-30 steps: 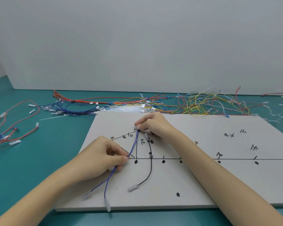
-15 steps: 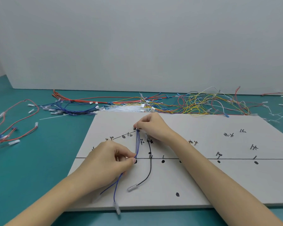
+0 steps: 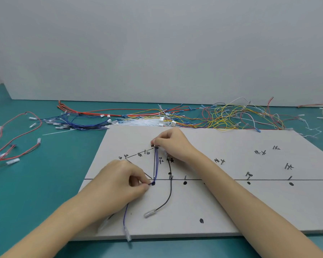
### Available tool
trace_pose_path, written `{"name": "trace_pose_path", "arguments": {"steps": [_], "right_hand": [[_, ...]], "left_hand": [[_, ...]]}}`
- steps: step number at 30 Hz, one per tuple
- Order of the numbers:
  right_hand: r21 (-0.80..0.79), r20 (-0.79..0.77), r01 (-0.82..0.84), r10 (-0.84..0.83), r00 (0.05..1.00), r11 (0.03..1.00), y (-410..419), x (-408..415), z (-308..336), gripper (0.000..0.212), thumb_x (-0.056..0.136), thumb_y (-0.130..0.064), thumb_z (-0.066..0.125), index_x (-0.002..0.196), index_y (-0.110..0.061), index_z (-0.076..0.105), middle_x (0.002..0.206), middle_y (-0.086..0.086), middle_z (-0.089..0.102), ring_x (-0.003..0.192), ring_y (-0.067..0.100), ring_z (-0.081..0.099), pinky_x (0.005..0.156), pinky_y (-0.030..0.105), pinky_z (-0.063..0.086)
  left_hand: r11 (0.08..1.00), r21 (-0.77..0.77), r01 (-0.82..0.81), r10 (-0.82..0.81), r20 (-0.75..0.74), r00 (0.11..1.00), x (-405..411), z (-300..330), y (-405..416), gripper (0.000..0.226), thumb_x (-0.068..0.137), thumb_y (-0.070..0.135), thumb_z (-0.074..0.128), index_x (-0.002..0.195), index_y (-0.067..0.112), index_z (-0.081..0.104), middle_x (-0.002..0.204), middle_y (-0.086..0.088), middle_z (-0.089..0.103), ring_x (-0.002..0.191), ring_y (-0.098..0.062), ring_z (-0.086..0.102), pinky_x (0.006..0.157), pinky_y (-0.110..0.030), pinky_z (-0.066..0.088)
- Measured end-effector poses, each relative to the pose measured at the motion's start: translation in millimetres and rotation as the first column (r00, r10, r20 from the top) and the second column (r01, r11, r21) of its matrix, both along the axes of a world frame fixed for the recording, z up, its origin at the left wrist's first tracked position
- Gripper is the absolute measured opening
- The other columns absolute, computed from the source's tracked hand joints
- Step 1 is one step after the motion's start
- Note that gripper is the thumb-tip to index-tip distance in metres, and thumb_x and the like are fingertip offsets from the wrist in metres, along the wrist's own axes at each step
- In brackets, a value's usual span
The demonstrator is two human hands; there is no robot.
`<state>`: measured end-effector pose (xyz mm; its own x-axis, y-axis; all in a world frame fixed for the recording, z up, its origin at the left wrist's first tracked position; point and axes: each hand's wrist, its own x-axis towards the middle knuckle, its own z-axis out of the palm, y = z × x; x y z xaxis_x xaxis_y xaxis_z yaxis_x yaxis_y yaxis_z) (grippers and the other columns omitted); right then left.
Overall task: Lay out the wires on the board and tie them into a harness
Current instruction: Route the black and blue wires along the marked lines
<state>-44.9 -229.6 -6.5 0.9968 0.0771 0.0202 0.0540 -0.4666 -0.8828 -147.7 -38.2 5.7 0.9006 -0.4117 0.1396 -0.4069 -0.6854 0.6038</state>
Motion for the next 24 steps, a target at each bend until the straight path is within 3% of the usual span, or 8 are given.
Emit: {"name": "trace_pose_path", "arguments": {"steps": [2,5,11,15,19,24], "right_hand": [[0.019,-0.001,-0.003,0.003,1.000,1.000,-1.8,0.3,-0.8,0.014,0.083,-0.017,0.066,0.081,-0.008,0.077,0.087,0.019,0.073,0.061,0.013,0.052,0.057,0.022,0.043],[0.022,0.003,-0.011,0.011,1.000,1.000,-2.4,0.4,-1.8,0.014,0.084,-0.018,0.066,0.081,-0.012,0.078,0.093,0.020,0.073,0.070,0.015,0.055,0.063,0.026,0.045],[0.015,-0.004,-0.004,0.004,1.000,1.000,-3.0,0.3,-1.2,0.015,0.083,-0.020,0.066,0.082,-0.011,0.078,0.094,0.020,0.072,0.063,0.014,0.050,0.057,0.023,0.042],[0.009,-0.004,0.000,0.000,1.000,1.000,-2.8,-0.4,-0.4,0.015,0.083,-0.020,0.066,0.081,-0.010,0.077,0.094,0.022,0.071,0.057,0.012,0.045,0.053,0.020,0.039],[0.019,-0.011,-0.004,0.004,1.000,1.000,-3.1,-1.1,0.0,0.016,0.084,-0.019,0.066,0.082,-0.008,0.077,0.096,0.022,0.071,0.060,0.013,0.046,0.055,0.022,0.039],[0.018,-0.009,-0.006,0.006,1.000,1.000,-3.2,-1.6,0.4,0.016,0.085,-0.019,0.065,0.084,-0.010,0.078,0.093,0.017,0.073,0.056,0.010,0.046,0.054,0.020,0.039]], "left_hand": [[1.000,0.025,0.005,-0.004,-0.020,1.000,1.7,2.8,3.5,0.011,0.081,0.024,0.070,0.076,0.032,0.076,0.066,0.016,0.066,0.072,-0.003,0.061,0.061,-0.014,0.045],[0.998,0.061,0.005,-0.002,-0.050,0.999,6.6,7.0,9.7,0.012,0.081,0.025,0.070,0.074,0.033,0.075,0.071,0.021,0.065,0.074,-0.001,0.060,0.064,-0.016,0.046],[0.998,0.049,0.027,-0.021,-0.124,0.992,25.0,19.8,38.1,0.015,0.084,0.029,0.072,0.077,0.043,0.073,0.069,0.014,0.069,0.067,-0.005,0.062,0.064,-0.022,0.050],[0.999,-0.040,-0.004,-0.002,-0.143,0.990,36.8,24.6,58.8,0.012,0.084,0.029,0.072,0.079,0.039,0.075,0.079,0.012,0.073,0.071,-0.008,0.065,0.074,-0.036,0.053],[0.997,-0.079,-0.015,0.004,-0.134,0.991,45.0,21.4,65.4,0.009,0.085,0.029,0.071,0.079,0.036,0.074,0.081,0.010,0.073,0.077,-0.010,0.065,0.075,-0.037,0.050],[0.998,-0.052,-0.021,0.016,-0.088,0.996,52.0,11.6,66.4,0.020,0.090,0.022,0.066,0.081,0.039,0.070,0.084,0.016,0.071,0.073,0.002,0.060,0.069,-0.031,0.044]]}}
